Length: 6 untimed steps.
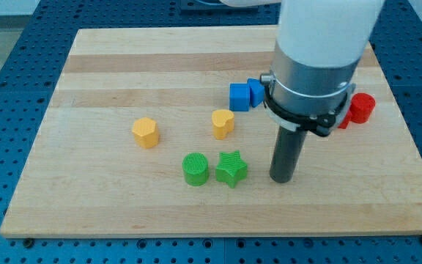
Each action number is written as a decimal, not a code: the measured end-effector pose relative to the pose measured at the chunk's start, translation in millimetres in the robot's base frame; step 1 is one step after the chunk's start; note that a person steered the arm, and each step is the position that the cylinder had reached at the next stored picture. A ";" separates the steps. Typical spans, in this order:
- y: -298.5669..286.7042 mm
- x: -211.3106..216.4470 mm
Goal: Move the arm to the bottom right
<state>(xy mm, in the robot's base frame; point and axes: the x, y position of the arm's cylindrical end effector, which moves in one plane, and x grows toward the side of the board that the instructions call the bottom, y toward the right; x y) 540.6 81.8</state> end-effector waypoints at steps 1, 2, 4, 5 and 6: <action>-13.7 -11.1; -23.9 -11.7; -45.2 -11.7; -24.2 -11.7; 64.6 -11.8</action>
